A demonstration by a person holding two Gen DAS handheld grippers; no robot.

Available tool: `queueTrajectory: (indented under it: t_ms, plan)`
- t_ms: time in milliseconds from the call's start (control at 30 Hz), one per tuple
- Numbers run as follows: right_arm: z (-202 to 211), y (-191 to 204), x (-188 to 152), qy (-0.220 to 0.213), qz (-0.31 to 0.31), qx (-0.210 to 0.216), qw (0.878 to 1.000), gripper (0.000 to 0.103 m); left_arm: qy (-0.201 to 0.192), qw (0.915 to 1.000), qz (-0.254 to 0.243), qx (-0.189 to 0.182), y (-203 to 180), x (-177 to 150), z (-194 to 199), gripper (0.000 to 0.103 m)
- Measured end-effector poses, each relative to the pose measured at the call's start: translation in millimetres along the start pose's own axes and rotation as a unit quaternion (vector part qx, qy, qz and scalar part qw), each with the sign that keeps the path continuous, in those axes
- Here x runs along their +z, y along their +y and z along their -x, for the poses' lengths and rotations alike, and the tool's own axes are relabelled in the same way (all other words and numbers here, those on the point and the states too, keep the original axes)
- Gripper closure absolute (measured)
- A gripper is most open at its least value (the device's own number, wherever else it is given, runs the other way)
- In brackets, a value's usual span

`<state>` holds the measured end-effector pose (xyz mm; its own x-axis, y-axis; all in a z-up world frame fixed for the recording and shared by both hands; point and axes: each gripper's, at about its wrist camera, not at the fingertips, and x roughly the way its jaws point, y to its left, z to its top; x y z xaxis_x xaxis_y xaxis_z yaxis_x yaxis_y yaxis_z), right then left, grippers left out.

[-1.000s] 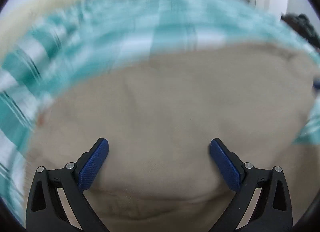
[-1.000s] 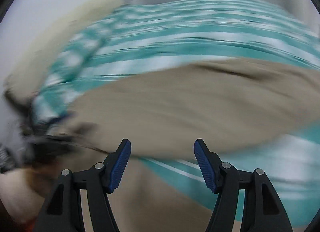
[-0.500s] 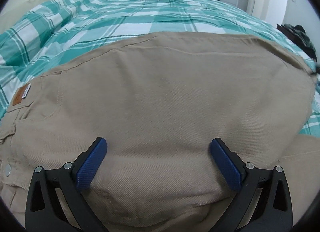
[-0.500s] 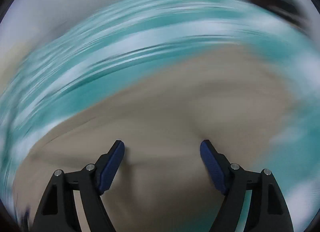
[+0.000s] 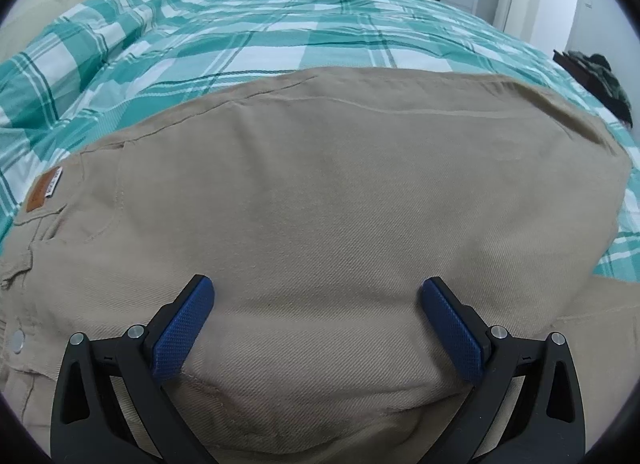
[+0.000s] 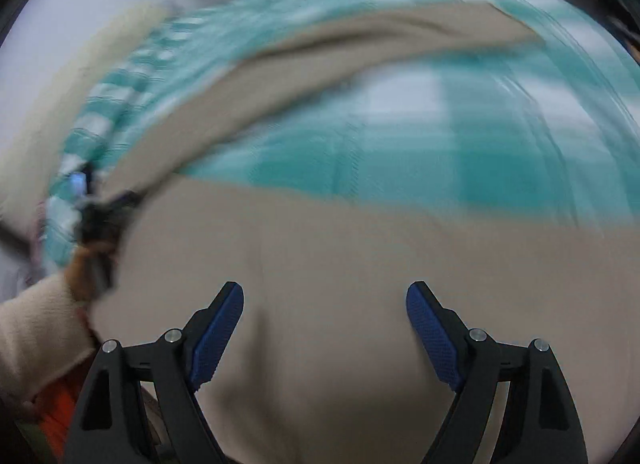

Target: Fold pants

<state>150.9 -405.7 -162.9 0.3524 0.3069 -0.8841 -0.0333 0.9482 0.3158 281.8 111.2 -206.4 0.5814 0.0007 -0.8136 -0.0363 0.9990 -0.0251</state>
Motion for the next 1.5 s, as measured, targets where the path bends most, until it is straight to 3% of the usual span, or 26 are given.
queueTrajectory:
  t_ms: [67, 100, 167, 233, 267, 367, 467, 567, 700, 867, 1033, 1267, 1500]
  plan:
    - [23, -52, -15, -0.029, -0.081, -0.063, 0.994, 0.020, 0.003, 1.0000, -0.001, 0.001, -1, 1, -1, 0.001]
    - [43, -79, -22, -0.056, -0.137, -0.110, 0.983, 0.020, 0.004, 1.0000, -0.004, 0.005, -2, 1, -1, 0.001]
    - [83, -102, -33, -0.103, -0.208, -0.152, 0.961, 0.016, 0.006, 0.9999, -0.006, 0.009, -3, 2, -1, 0.001]
    - [108, -93, -35, -0.135, -0.193, -0.180, 0.955, 0.014, 0.006, 0.9999, -0.004, 0.007, -3, 1, -1, 0.001]
    - [116, -70, -35, -0.147, -0.164, -0.193, 0.956, 0.013, 0.007, 0.9999, -0.005, 0.007, -3, 2, -1, 0.001]
    - [111, 1, -33, -0.156, -0.103, -0.176, 0.966, 0.009, 0.007, 0.9999, -0.005, 0.008, -3, 1, -1, 0.001]
    - [66, 81, -26, -0.139, -0.068, -0.108, 0.982, 0.009, 0.007, 0.9999, -0.004, 0.008, -3, 1, -1, 0.001]
    - [14, 150, -24, -0.117, -0.038, -0.074, 0.990, 0.009, 0.007, 0.9999, -0.005, 0.009, -3, 1, -1, 0.001]
    - [-48, 210, -12, -0.093, 0.011, -0.073, 0.993, 0.009, 0.007, 0.9999, -0.004, 0.009, -4, 1, -1, 0.001]
    - [-98, 219, -16, -0.044, 0.026, -0.123, 0.991, 0.008, 0.007, 0.9999, -0.004, 0.009, -4, 1, -1, 0.001]
    - [-117, 225, -26, -0.040, 0.051, -0.155, 0.986, 0.000, 0.007, 0.9999, -0.004, 0.009, -4, 1, -1, 0.001]
    - [-110, 212, -37, -0.067, 0.049, -0.141, 0.987, 0.000, 0.007, 0.9999, -0.004, 0.009, -4, 1, -1, 0.001]
    - [-113, 213, -33, -0.066, 0.053, -0.151, 0.985, 0.000, 0.007, 0.9999, -0.004, 0.009, -4, 1, -1, 0.001]
